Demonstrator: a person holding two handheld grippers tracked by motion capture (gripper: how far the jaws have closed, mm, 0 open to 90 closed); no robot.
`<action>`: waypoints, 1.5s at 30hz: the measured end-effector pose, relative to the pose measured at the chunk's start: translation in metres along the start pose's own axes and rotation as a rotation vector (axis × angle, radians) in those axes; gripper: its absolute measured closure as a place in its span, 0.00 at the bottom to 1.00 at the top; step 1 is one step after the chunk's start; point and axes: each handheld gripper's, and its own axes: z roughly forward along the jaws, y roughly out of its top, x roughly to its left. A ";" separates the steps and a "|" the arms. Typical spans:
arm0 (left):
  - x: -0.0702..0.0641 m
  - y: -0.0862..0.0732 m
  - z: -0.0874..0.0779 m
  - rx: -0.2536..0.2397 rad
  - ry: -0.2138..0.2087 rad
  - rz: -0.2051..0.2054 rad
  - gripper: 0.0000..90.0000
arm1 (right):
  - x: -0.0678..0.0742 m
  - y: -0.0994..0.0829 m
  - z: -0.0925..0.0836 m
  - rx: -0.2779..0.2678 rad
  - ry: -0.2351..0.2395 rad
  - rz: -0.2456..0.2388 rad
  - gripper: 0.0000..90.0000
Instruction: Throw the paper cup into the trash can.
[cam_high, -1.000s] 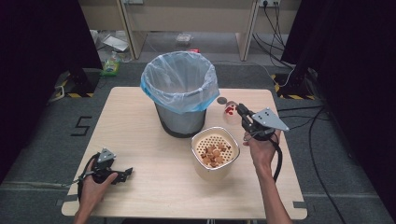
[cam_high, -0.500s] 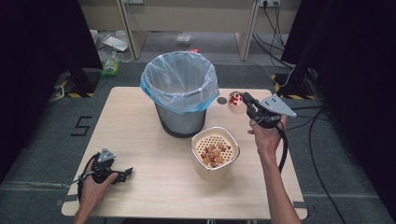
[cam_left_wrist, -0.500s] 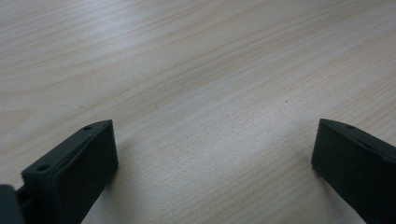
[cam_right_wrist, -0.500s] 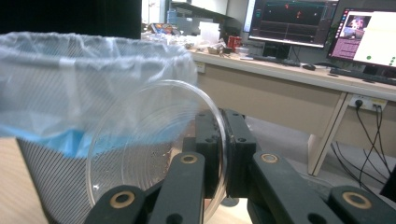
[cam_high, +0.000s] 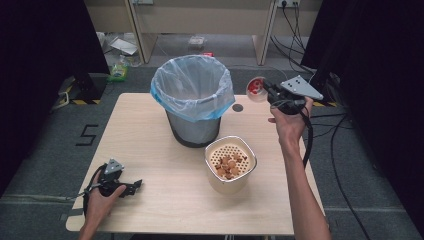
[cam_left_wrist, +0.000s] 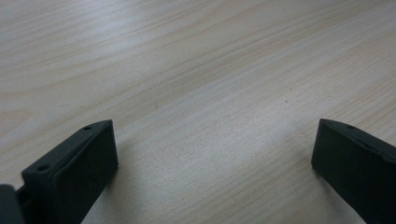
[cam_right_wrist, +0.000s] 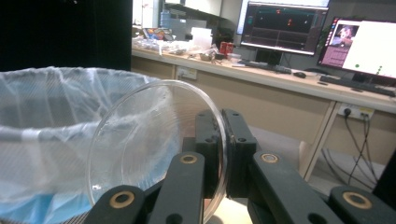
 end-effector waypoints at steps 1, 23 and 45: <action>0.000 0.000 0.000 0.000 0.000 0.000 0.00 | 0.000 0.003 0.001 -0.002 0.002 0.002 0.96; 0.000 0.000 0.000 -0.001 0.000 -0.001 0.00 | 0.051 0.073 0.049 -0.034 0.096 -0.071 0.96; 0.000 0.000 0.000 -0.001 0.000 0.000 0.00 | 0.102 0.075 0.112 0.062 0.169 -0.086 0.80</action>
